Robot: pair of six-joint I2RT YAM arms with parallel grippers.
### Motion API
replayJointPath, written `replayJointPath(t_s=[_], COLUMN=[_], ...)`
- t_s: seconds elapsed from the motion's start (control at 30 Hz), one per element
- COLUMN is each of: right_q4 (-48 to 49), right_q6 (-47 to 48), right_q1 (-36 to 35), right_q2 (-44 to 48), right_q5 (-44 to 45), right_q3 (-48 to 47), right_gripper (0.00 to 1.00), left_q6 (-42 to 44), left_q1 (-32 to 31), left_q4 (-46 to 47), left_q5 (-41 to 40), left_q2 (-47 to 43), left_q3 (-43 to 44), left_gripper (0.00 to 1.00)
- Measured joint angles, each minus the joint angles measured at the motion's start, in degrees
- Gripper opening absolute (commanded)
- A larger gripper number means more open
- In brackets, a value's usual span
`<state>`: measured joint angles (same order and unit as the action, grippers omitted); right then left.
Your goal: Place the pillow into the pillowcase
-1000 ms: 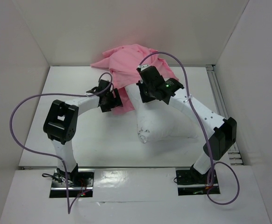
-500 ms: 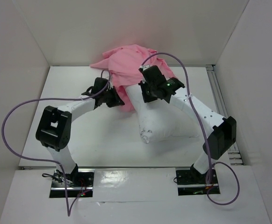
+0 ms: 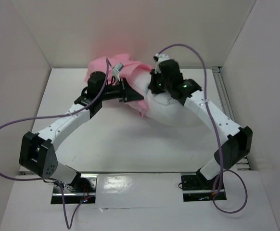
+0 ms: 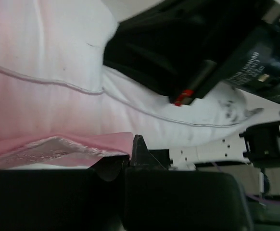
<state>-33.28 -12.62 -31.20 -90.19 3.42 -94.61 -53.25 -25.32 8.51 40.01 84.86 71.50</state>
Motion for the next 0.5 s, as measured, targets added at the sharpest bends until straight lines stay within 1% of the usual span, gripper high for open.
replayJointPath(t_s=[0.07,0.13,0.2,0.27,0.3,0.33,0.37,0.43,0.5], right_q4=[3.3,4.2,4.2,1.7,0.4,-2.3,-2.3,-0.7,1.9], right_q6=[-2.2,-4.1,-6.0,-6.6,-6.8,-6.9,-6.8,-6.6,-6.7], right_q1=[-1.3,-1.4,-1.2,-0.2,0.9,2.3,4.0,7.9,10.5], right_q2=[-1.5,-5.8,-10.1,-11.8,-12.1,-12.8,-13.4,-13.8,-13.2], right_q5=[-2.9,-5.5,-8.9,-10.2,-10.3,-10.0,-9.0,-5.6,-4.3], right_q3=[7.5,10.9,11.4,7.8,4.6,-1.0,-6.4,-17.3,-23.0], right_gripper=[0.00,0.00,0.00,0.00,0.00,0.00,0.00,0.00,0.00], left_q6=[-2.1,-3.5,-4.0,-3.9,-3.9,-4.0,-3.7,-3.4,-2.8], left_q1=[-0.2,-0.8,-2.0,-3.2,-3.5,-3.9,-4.1,-4.1,-4.0], left_q4=[1.6,1.6,-0.8,-2.7,-3.5,-4.8,-4.7,-7.9,-8.7], left_q5=[1.5,1.9,1.9,1.6,1.7,2.2,2.6,4.3,5.6], left_q2=[-1.4,-0.8,0.3,1.4,2.4,4.5,7.3,14.3,19.8], left_q3=[-7.8,-13.7,-16.0,-14.4,-11.9,-7.1,-1.3,15.7,30.8], left_gripper=[0.00,0.00,0.00,0.00,0.00,0.00,0.00,0.00,0.00])
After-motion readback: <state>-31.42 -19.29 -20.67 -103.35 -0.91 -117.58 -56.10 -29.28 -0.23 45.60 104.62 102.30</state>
